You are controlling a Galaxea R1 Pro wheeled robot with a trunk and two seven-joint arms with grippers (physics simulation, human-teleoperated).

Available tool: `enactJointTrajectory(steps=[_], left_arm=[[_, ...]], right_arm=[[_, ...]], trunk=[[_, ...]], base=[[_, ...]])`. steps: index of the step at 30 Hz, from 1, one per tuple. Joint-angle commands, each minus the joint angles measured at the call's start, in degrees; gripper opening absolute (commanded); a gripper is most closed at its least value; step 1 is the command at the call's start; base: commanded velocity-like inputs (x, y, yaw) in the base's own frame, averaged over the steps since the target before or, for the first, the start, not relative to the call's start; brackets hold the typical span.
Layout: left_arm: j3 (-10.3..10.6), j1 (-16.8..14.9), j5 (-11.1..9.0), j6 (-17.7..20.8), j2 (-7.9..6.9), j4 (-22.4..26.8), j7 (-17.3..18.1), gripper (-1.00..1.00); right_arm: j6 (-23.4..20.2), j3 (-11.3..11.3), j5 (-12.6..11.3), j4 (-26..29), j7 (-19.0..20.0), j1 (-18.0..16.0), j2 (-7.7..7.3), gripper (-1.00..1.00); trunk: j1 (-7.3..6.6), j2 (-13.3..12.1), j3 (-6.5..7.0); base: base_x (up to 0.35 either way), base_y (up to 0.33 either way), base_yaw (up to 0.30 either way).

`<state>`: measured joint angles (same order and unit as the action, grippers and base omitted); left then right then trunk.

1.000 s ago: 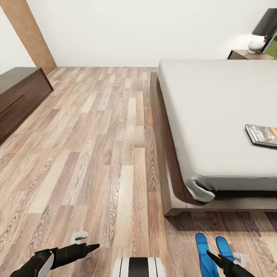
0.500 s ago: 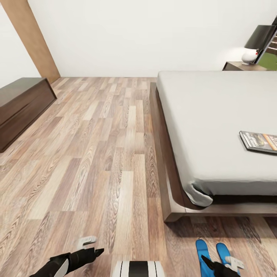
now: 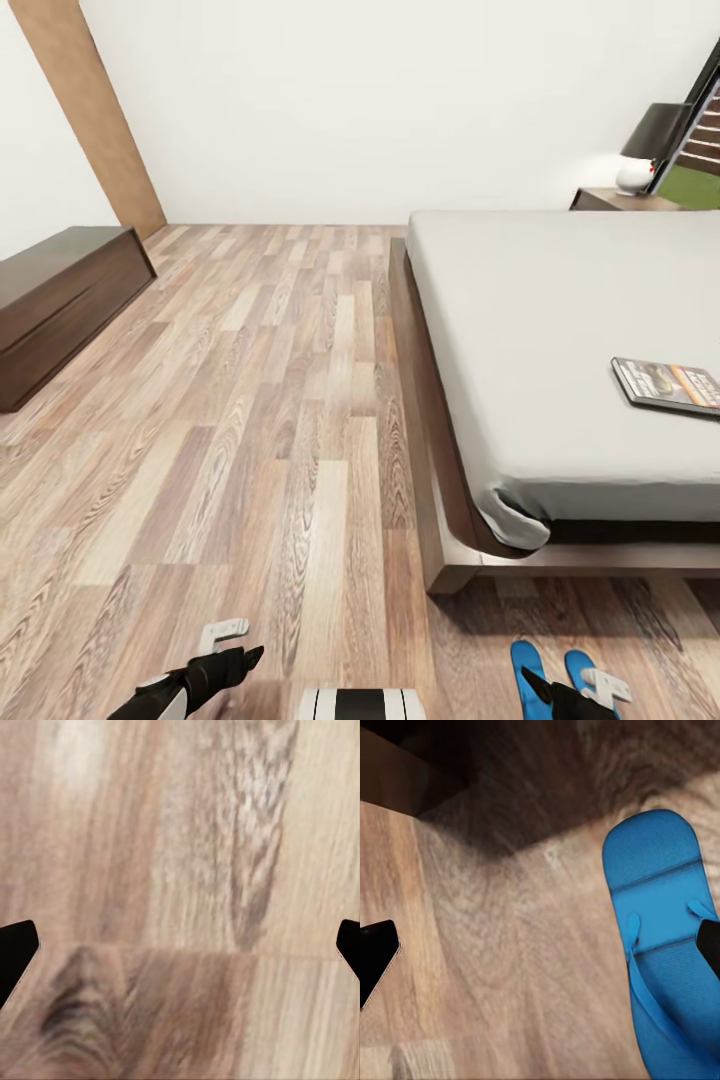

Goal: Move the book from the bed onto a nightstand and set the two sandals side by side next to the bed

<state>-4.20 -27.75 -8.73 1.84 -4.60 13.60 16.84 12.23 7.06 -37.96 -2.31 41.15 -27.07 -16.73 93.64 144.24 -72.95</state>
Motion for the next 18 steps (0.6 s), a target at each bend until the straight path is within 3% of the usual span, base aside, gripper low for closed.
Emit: enactJointTrajectory(steps=[1, 8, 18], left_arm=[[-0.43, -0.02, -0.23, 0.17, 0.02, -0.04, 0.34, 1.0], [-0.42, -0.02, -0.23, 0.1, 0.03, -0.07, 0.22, 1.0], [-0.44, -0.02, -0.19, 0.09, 0.03, -0.07, 0.21, 1.0]], right_arm=[[0.43, 0.5, -0.36, -0.24, 0.26, -0.09, 0.01, 1.0], [0.43, 0.5, -0.36, -0.31, 0.25, -0.09, 0.02, 1.0], [0.43, 0.5, -0.36, -0.33, 0.21, -0.09, 0.02, 1.0]], trunk=[[-0.03, 0.0, 0.19], [-0.21, -0.09, 1.74], [-0.21, -0.09, 1.36]], base=[[0.0, 0.0, 0.04], [0.0, 0.0, 0.014], [0.0, 0.0, 0.184]])
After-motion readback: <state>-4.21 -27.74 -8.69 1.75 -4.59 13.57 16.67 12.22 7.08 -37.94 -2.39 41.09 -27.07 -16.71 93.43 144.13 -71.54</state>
